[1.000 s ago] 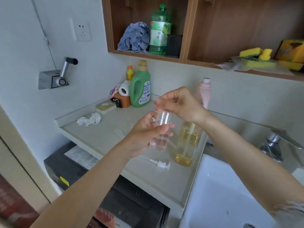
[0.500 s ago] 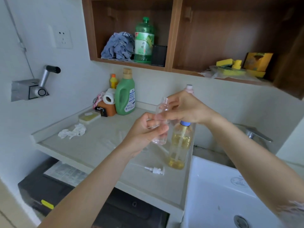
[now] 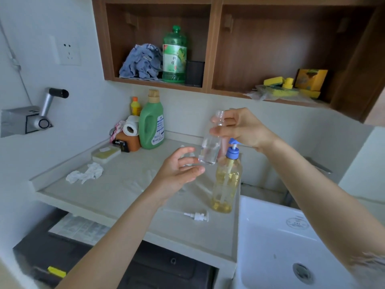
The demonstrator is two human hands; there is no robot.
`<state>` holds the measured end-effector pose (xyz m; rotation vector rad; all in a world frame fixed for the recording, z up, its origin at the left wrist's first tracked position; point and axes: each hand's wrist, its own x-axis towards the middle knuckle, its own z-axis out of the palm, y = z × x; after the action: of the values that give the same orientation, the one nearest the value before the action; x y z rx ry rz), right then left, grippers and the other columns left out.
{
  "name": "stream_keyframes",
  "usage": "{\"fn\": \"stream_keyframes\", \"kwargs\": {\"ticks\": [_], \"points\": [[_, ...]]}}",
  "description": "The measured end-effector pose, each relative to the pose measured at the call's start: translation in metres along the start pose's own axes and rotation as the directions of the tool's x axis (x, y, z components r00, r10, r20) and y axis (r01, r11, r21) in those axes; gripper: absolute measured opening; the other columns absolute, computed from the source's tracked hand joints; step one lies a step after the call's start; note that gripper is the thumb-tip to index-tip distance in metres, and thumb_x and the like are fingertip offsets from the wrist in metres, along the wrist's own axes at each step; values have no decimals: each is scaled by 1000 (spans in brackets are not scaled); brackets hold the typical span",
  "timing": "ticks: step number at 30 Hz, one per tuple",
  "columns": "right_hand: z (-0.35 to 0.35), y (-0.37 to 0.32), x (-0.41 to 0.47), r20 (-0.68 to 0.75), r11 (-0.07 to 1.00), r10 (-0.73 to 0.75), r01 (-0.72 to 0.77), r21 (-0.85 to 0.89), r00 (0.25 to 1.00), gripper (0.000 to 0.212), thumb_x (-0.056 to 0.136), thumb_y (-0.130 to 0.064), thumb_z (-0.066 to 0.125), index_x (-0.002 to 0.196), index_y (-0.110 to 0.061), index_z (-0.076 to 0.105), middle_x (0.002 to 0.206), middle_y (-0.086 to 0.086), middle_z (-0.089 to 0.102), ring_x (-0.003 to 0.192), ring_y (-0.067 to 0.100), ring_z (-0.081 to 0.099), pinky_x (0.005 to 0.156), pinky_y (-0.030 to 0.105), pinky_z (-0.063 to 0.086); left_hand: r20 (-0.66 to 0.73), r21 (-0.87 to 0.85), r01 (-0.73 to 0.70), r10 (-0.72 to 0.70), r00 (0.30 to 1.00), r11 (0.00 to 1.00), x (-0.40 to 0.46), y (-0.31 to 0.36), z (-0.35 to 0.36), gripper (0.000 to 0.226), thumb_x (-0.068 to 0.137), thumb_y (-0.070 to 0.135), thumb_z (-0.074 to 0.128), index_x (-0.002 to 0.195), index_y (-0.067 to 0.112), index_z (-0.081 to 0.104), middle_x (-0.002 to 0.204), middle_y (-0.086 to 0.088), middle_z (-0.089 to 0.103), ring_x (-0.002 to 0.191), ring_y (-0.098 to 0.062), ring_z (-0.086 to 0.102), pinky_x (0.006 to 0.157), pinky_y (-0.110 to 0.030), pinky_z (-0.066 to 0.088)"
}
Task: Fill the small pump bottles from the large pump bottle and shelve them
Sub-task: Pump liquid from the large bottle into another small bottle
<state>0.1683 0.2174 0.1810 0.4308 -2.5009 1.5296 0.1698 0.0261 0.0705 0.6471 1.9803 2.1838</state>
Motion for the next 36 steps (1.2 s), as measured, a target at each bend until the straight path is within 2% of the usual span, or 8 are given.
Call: {"fn": "stream_keyframes", "kwargs": {"ticks": [7,11,16,21,25,28,33,36], "points": [[9,-9,-17,41,993,-116,117,-31,992,21,76,-3,78,89,-17,69,87,8,69,79,13,65,79,28,53,55,-34,-11,12,998,999,-1,5,3,47,70,24,73,114,19,57,117,-7,68,105,-17,66,94,-37,52],[17,-8,-23,15,991,-124,124,49,992,21,79,0,74,93,-15,67,82,2,71,77,7,68,74,18,52,110,-59,-33,39,993,998,-6,10,5,37,73,21,75,105,16,59,96,8,74,93,-14,70,91,-32,52],[23,-1,-29,85,985,-156,149,92,984,28,83,0,68,108,-12,63,98,11,70,91,14,67,87,24,53,101,-90,-59,68,993,994,-7,10,9,41,79,12,73,115,1,59,105,-13,72,92,-26,70,86,-34,56],[17,10,-30,-38,978,-111,115,174,993,18,94,-5,57,109,-11,64,97,2,69,93,11,66,89,28,53,22,-40,-131,132,991,991,2,5,16,26,82,-2,68,107,-5,62,87,0,71,77,-12,69,72,-30,58],[-1,30,-24,-252,958,4,69,279,968,20,97,-4,50,94,-13,67,87,3,69,79,9,66,75,24,54,115,-255,10,20,993,967,8,3,11,32,72,12,61,103,7,63,83,-3,72,76,-18,70,66,-26,56],[-12,56,-15,-340,948,77,37,316,937,27,92,8,46,85,-10,66,78,8,66,66,11,66,66,23,54,119,-194,-4,27,993,981,12,-4,13,44,63,22,69,104,8,63,88,-4,73,81,-21,71,70,-30,57],[-23,108,1,-443,996,-83,69,-49,892,25,92,3,50,92,-15,67,86,-15,67,77,-8,61,75,16,46,-77,97,13,-5,997,995,30,-25,32,29,84,-1,67,112,1,60,89,-3,67,68,-7,66,58,-19,52],[-30,135,7,-315,920,-319,213,-329,894,23,91,-12,53,105,-9,71,107,-7,68,100,-3,57,92,12,42,-159,294,30,18,987,955,43,-46,42,45,66,32,81,105,21,64,91,3,69,75,-7,66,72,-25,54]]}}
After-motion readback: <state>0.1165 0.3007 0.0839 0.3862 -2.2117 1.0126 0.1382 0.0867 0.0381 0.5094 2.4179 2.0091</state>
